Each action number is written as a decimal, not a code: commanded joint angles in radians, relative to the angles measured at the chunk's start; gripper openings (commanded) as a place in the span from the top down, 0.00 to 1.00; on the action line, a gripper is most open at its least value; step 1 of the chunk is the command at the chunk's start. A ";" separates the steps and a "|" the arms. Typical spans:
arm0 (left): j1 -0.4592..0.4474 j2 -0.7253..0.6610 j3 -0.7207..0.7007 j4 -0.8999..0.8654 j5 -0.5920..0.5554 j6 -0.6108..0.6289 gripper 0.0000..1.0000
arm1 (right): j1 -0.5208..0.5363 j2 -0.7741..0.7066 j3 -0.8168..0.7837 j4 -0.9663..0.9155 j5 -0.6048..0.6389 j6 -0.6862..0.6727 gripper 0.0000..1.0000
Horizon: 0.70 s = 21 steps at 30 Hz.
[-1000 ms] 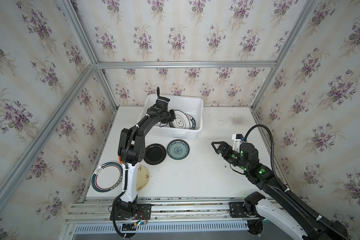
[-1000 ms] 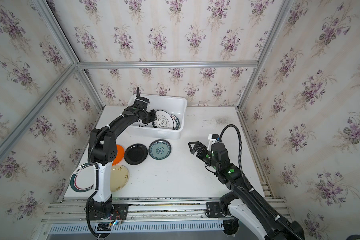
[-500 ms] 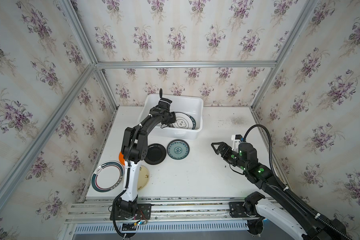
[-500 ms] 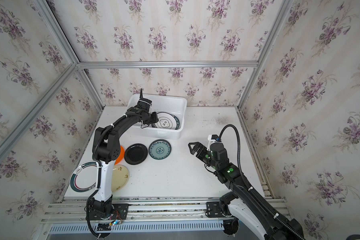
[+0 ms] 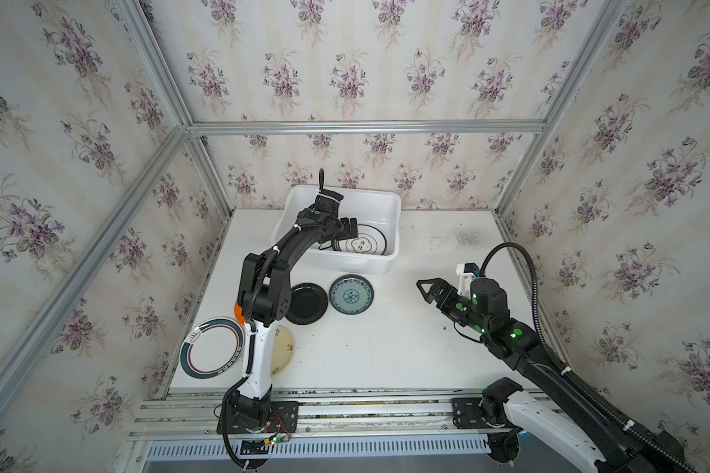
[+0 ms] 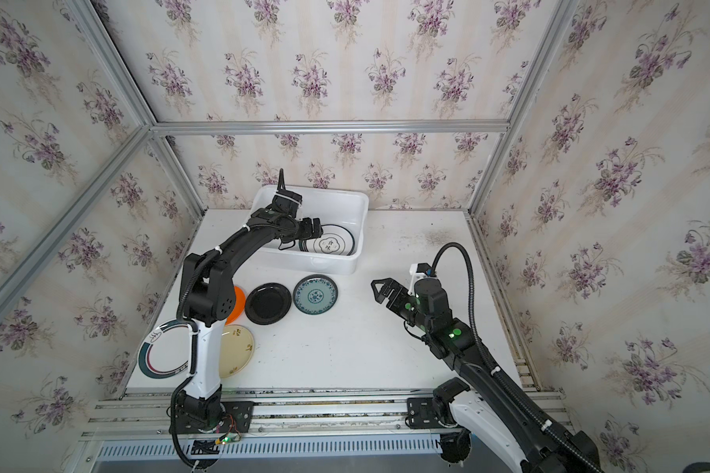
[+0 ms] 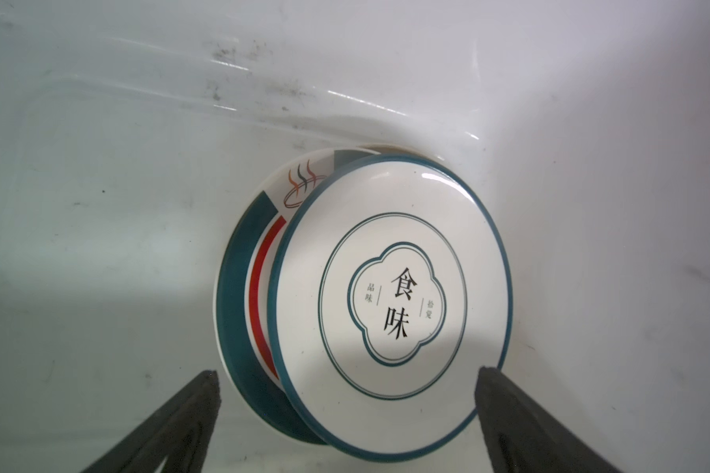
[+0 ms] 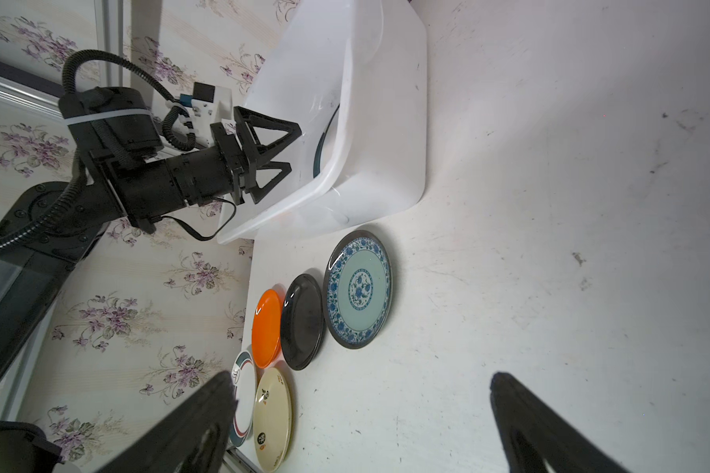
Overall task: Place the plates into the plastic bin on the countertop
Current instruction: Place the plate in the plastic bin.
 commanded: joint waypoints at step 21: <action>-0.059 -0.410 -0.280 0.022 -0.064 -0.008 0.00 | -0.001 0.041 0.070 -0.149 -0.004 -0.173 0.01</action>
